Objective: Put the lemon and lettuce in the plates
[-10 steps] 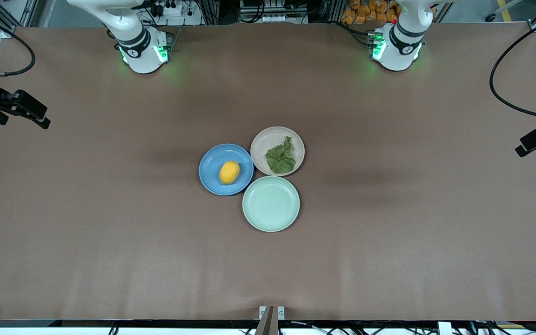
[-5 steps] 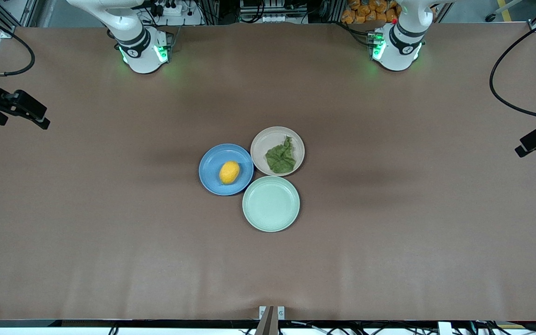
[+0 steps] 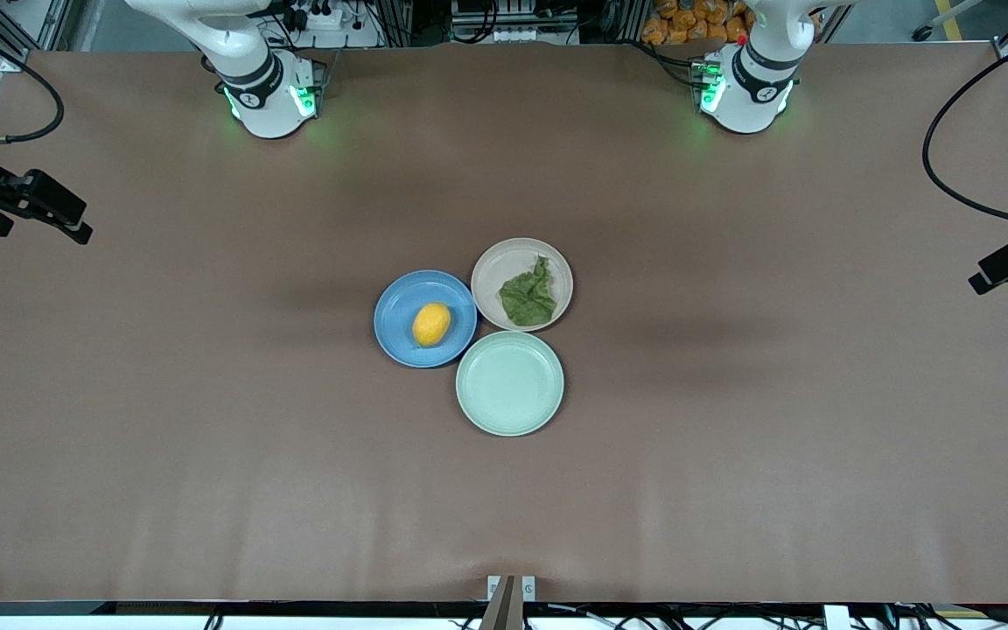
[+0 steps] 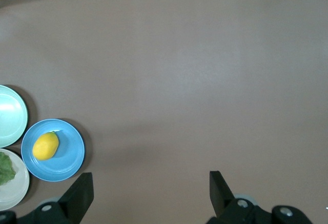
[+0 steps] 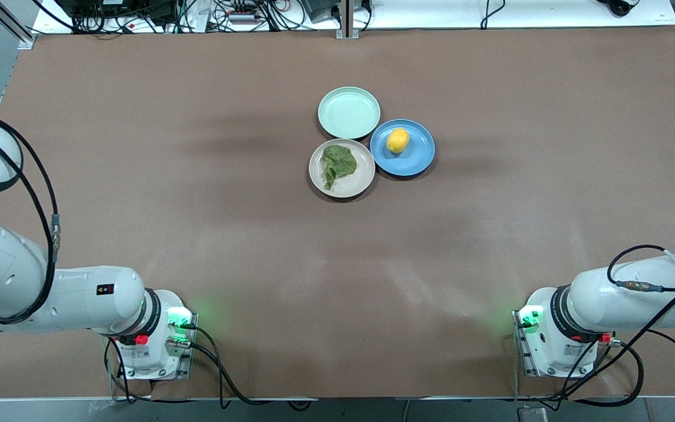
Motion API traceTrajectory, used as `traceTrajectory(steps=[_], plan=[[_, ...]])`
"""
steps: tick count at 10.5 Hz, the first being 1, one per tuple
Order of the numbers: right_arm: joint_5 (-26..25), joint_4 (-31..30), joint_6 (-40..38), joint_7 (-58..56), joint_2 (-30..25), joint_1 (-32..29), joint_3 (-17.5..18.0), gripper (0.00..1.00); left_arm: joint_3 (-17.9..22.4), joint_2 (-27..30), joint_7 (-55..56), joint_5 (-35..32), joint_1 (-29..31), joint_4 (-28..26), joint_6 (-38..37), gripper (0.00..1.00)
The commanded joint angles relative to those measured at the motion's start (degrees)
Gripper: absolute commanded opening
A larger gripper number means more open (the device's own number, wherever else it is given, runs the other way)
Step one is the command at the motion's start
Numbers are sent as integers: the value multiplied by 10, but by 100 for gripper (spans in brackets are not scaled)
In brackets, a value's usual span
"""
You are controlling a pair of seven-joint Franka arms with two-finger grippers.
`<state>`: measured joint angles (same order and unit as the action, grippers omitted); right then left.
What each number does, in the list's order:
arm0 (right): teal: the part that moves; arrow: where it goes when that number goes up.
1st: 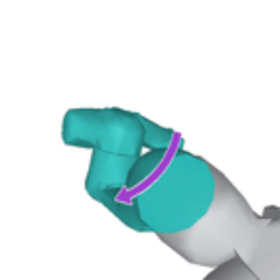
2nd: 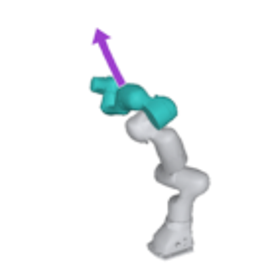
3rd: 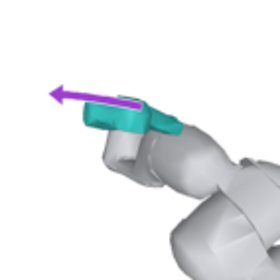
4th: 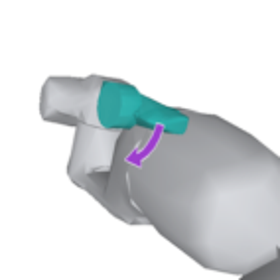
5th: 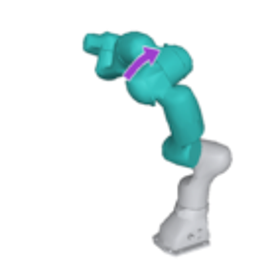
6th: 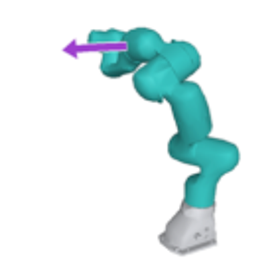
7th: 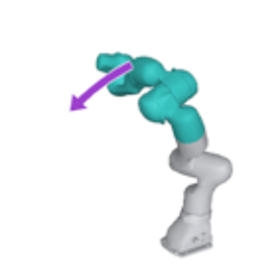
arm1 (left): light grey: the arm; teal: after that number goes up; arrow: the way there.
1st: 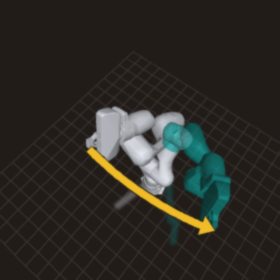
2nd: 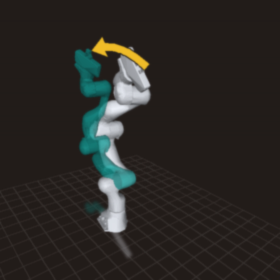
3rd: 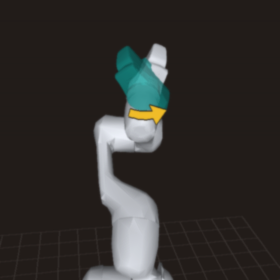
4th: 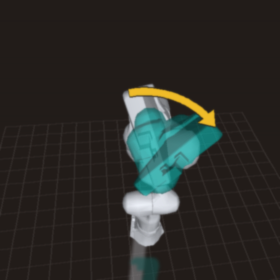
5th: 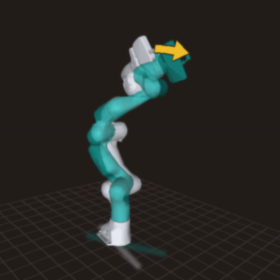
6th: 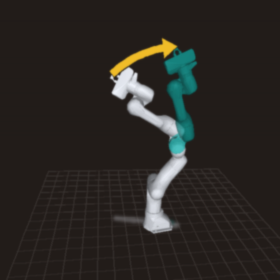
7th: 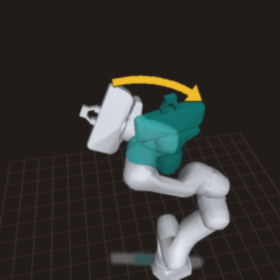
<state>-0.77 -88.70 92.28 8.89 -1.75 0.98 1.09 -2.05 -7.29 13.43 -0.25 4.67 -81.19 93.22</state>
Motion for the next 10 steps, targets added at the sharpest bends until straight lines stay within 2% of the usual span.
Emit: traceTrajectory(steps=[1,8,10], plan=[[9,2,2,0,-2,-6,2,100,2,1,-12,10,1,3,-11,100],[9,3,-4,0,-4,-6,1,100,-7,4,-12,40,-3,4,-22,100],[9,2,-6,0,-4,-6,2,100,-25,4,-11,45,-1,4,-30,100]])
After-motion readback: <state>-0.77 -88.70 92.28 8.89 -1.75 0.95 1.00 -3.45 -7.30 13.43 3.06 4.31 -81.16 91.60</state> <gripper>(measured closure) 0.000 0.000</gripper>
